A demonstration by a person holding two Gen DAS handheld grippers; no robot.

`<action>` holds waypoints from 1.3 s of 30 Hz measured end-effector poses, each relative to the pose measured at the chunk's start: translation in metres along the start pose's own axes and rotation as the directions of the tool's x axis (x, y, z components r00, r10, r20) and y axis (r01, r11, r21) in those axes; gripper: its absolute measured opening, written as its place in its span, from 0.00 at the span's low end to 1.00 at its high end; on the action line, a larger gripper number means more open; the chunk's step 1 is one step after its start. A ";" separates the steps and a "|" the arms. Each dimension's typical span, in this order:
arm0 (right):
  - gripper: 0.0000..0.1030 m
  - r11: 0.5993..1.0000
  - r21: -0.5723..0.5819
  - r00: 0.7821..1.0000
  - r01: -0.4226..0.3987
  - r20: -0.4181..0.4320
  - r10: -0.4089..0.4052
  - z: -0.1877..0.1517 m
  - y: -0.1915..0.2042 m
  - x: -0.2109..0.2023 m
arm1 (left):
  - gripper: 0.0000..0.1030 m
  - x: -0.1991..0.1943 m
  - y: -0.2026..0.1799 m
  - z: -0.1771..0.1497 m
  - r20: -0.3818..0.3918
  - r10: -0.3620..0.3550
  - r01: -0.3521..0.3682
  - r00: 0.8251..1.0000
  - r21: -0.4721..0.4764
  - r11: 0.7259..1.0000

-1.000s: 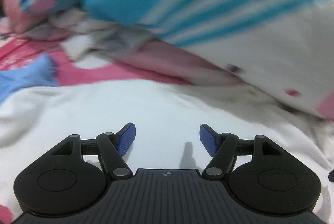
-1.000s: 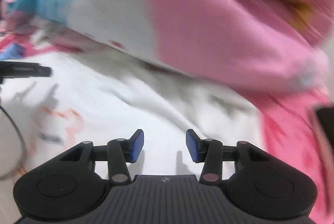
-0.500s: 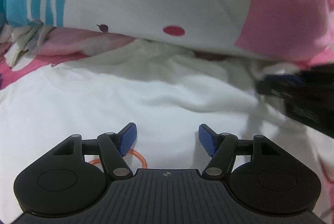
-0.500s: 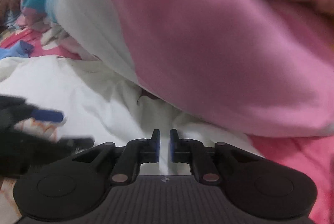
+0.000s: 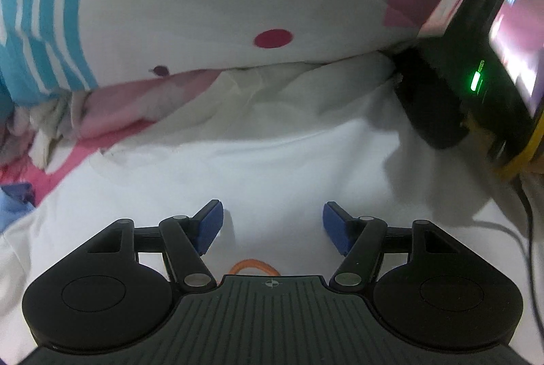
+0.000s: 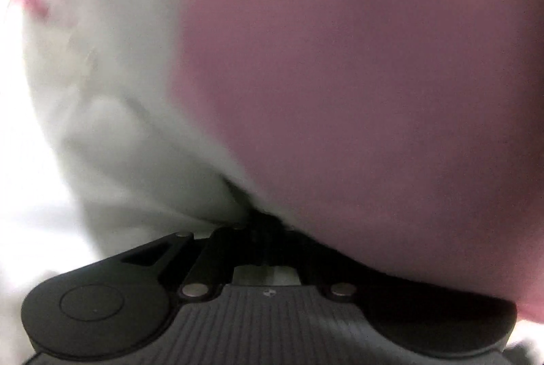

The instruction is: Fold clothes

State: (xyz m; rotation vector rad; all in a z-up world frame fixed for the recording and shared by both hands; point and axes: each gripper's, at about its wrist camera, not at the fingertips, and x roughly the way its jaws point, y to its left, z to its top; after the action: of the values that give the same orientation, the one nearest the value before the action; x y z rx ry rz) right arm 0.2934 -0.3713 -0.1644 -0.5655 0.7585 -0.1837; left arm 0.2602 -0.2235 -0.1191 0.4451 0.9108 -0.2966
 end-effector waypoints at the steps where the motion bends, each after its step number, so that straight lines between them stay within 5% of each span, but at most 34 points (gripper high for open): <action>1: 0.00 0.999 -0.040 1.000 0.007 0.007 -0.007 -0.002 0.002 -0.005 | 0.64 0.001 -0.003 0.001 0.000 0.001 -0.001 1.000 0.013 1.000; 5: 0.00 0.992 -0.085 0.994 -0.097 0.040 0.100 -0.016 -0.021 -0.049 | 0.64 0.004 -0.011 0.005 -0.001 0.010 -0.010 1.000 0.053 0.999; 8: 0.43 0.990 -0.056 0.987 -0.127 0.087 0.132 -0.040 -0.056 -0.102 | 0.64 0.000 -0.007 0.008 0.003 0.026 -0.026 1.000 0.054 0.998; 12: 0.49 0.974 0.167 0.982 -0.151 -0.086 0.167 -0.079 -0.111 -0.132 | 0.64 -0.011 0.003 0.015 0.030 0.059 -0.060 0.998 0.029 0.998; 16: 0.50 0.863 0.479 0.917 -0.162 -0.249 0.311 -0.126 -0.156 -0.142 | 0.66 -0.031 -0.008 0.025 0.147 0.054 -0.068 0.988 0.097 0.993; 17: 0.50 0.838 0.522 0.900 -0.159 -0.271 0.340 -0.135 -0.161 -0.144 | 0.66 -0.036 -0.013 0.028 0.174 0.033 -0.053 0.984 0.111 0.992; 21: 0.56 0.842 0.520 0.866 -0.146 -0.344 0.362 -0.159 -0.161 -0.156 | 0.66 -0.050 -0.032 0.035 0.215 -0.123 0.090 0.969 0.156 0.984; 26: 0.58 0.828 0.547 0.825 -0.124 -0.407 0.392 -0.184 -0.162 -0.163 | 0.66 -0.056 -0.073 0.018 0.094 -0.305 0.257 0.948 0.341 0.904; 28: 0.58 0.770 0.632 0.819 -0.087 -0.395 0.417 -0.192 -0.171 -0.161 | 0.66 -0.062 -0.088 0.005 0.033 -0.356 0.313 0.934 0.403 0.860; 29: 0.58 0.710 0.702 0.812 -0.058 -0.381 0.443 -0.198 -0.182 -0.161 | 0.66 -0.065 -0.094 -0.002 0.005 -0.377 0.341 0.926 0.418 0.842; 31: 0.58 0.543 0.840 0.791 0.022 -0.347 0.504 -0.216 -0.200 -0.156 | 0.66 -0.073 -0.102 -0.017 -0.042 -0.410 0.387 0.911 0.430 0.816; 34: 0.53 0.346 0.930 0.773 0.123 -0.308 0.555 -0.243 -0.211 -0.149 | 0.66 -0.077 -0.106 -0.034 -0.096 -0.434 0.434 0.896 0.392 0.811; 36: 0.53 0.323 0.937 0.774 0.134 -0.303 0.556 -0.245 -0.208 -0.146 | 0.66 -0.078 -0.104 -0.044 -0.122 -0.428 0.442 0.896 0.359 0.822; 39: 0.53 0.401 0.908 0.775 0.122 -0.339 0.533 -0.235 -0.198 -0.146 | 0.66 -0.082 -0.097 -0.057 -0.140 -0.421 0.443 0.896 0.310 0.841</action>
State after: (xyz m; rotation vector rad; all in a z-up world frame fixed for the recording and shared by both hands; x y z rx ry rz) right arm 0.0335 -0.5837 -0.1067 0.7360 1.2010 -0.5040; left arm 0.1318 -0.2751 -0.1067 0.5615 1.0267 -0.8685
